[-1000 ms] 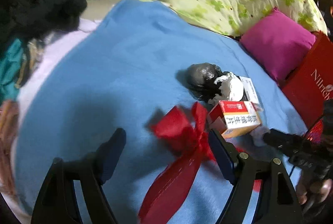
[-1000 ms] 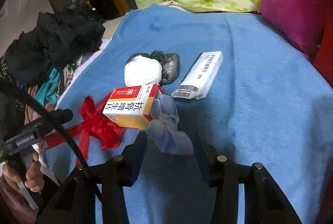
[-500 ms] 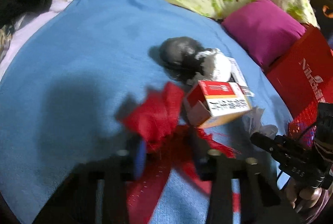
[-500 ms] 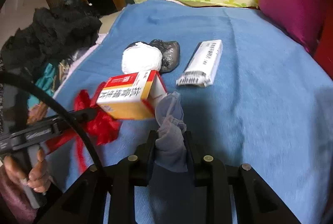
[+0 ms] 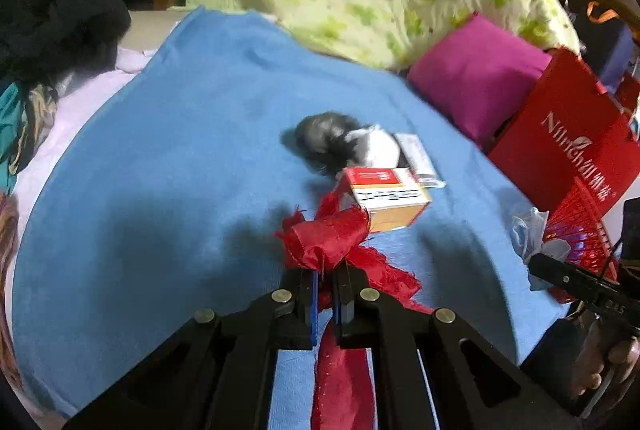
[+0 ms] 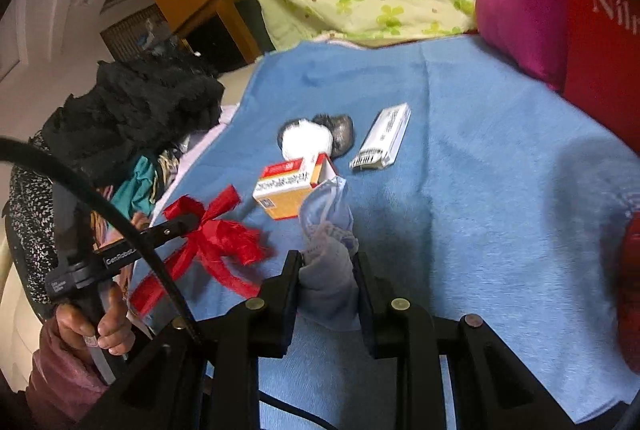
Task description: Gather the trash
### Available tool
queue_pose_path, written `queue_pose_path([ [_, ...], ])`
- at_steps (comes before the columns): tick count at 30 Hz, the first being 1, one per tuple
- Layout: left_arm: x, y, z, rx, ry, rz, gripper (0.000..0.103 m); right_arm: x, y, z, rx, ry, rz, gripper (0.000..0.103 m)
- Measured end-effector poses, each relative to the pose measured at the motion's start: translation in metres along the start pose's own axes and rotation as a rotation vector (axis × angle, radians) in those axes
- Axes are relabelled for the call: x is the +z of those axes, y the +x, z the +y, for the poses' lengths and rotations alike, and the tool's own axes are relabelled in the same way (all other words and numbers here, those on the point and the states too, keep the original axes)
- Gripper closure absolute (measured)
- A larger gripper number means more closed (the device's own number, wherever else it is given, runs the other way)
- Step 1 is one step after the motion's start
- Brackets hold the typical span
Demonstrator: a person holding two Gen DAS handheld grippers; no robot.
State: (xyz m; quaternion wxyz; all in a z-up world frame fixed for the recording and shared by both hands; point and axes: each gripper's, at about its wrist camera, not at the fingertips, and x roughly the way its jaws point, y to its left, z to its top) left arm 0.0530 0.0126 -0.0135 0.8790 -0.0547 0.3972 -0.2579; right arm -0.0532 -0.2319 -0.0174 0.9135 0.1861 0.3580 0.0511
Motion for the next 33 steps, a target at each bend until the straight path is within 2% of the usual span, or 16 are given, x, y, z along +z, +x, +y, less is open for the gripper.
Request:
queue_pose_path([
  [7,-0.007,-0.033,-0.027,0.008,0.021,-0.058,0.097,0.000,-0.043,-0.004,0.020,0.011,-0.066,0.075],
  [15,0.028,-0.097,-0.098,0.147,0.121,-0.191,0.097,-0.002,-0.092,-0.005,0.022,0.022,-0.144,0.075],
  [22,0.034,-0.137,-0.163,0.246,0.245,-0.288,0.097,0.004,-0.146,0.008,0.027,-0.024,-0.246,0.075],
  [33,0.031,-0.167,-0.229,0.260,0.349,-0.372,0.097,-0.003,-0.207,0.012,-0.019,-0.072,-0.364,0.075],
])
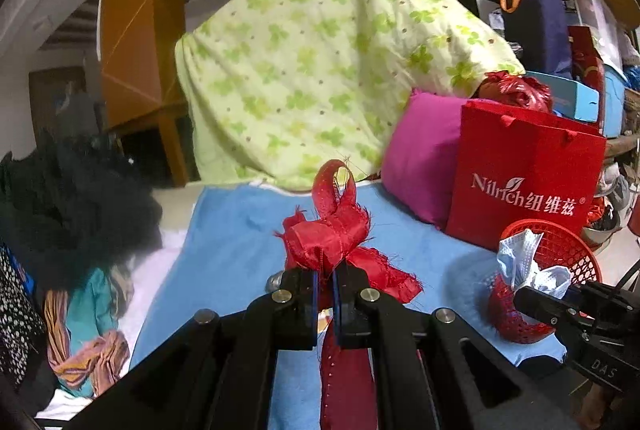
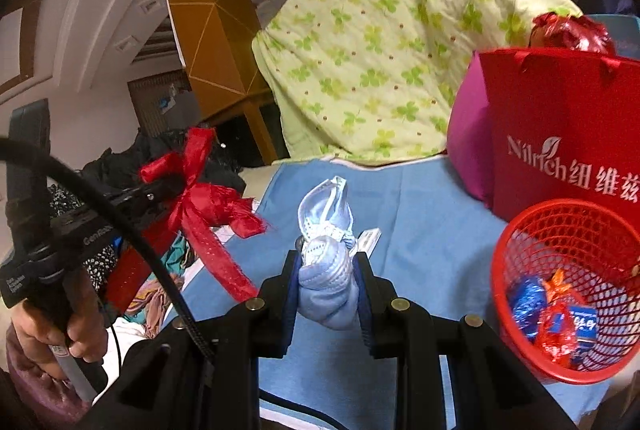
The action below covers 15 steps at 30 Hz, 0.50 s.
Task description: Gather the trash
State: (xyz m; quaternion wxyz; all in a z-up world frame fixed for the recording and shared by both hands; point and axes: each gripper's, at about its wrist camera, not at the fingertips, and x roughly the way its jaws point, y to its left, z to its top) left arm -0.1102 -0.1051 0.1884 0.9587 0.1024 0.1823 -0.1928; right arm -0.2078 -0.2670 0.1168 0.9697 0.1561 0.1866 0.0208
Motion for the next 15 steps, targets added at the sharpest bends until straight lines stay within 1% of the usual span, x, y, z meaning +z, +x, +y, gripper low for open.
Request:
queue_pose_path([
  [6,0.009,-0.004,-0.022,-0.008,0.035,-0.017,0.097,0.006,-0.019,-0.008,-0.016,0.010,-0.046,0.075],
  [15,0.012,-0.001,-0.048,-0.020,0.068,-0.009,0.097,0.004,-0.032,-0.024,-0.053,0.041,-0.069,0.075],
])
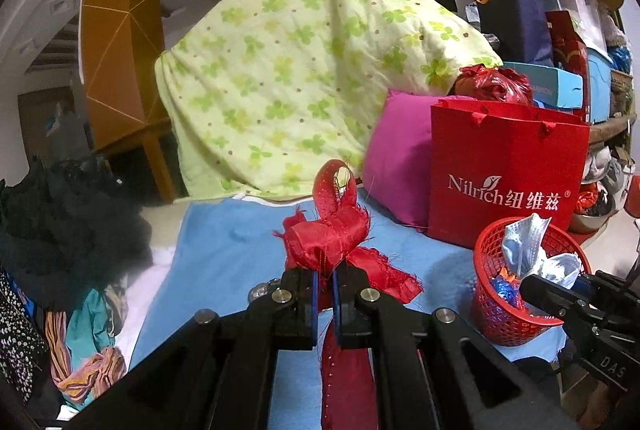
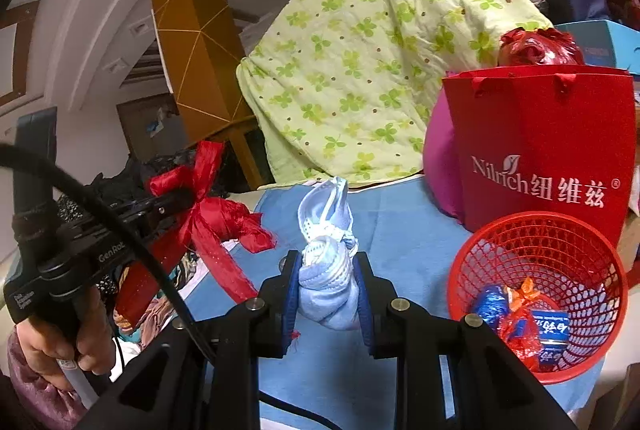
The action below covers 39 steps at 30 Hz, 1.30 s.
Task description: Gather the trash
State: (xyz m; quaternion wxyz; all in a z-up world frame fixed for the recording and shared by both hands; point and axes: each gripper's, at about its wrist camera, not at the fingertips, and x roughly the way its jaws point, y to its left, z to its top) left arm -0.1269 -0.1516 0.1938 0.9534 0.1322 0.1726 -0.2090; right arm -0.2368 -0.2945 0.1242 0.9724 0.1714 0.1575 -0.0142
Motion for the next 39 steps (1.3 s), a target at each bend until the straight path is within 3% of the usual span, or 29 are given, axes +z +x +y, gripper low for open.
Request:
queue_pose_path([
  [39,0.006,0.015,-0.077,-0.080,0.122,0.032,0.097,-0.002,-0.027,-0.064,-0.067,0.113,-0.030,0.075],
])
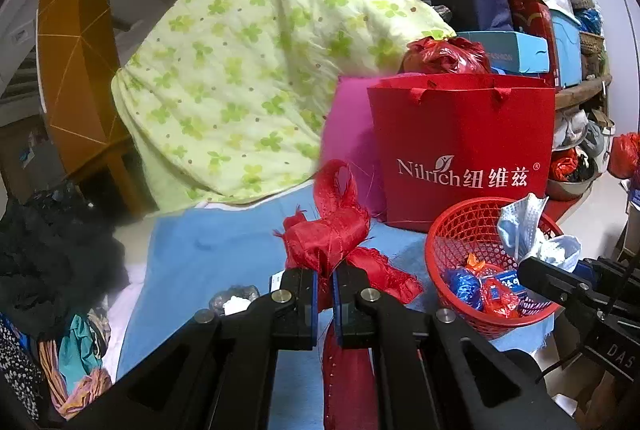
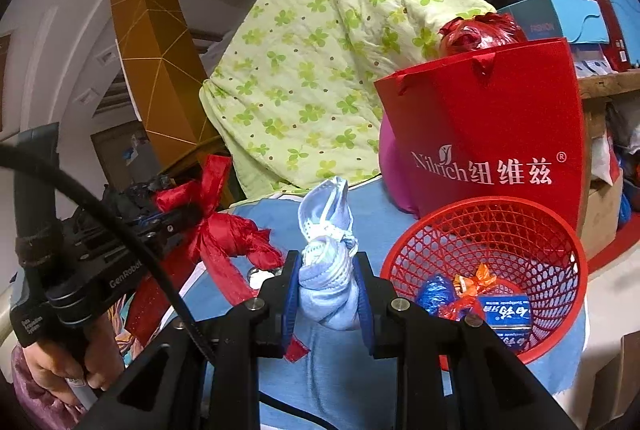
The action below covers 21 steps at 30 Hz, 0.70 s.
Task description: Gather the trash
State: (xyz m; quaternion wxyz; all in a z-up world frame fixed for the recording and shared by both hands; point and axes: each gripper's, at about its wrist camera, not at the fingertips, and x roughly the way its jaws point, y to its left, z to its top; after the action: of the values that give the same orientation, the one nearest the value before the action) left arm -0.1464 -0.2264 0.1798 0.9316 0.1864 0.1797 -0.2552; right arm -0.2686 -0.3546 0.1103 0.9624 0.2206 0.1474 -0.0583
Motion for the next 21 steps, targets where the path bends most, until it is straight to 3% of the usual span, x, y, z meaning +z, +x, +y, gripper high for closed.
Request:
queue_pose_path([
  [21,0.013,0.012,-0.037,-0.034,0.053,-0.011,0.097,-0.001,-0.013,-0.039,-0.058,0.073,-0.024,0.075],
])
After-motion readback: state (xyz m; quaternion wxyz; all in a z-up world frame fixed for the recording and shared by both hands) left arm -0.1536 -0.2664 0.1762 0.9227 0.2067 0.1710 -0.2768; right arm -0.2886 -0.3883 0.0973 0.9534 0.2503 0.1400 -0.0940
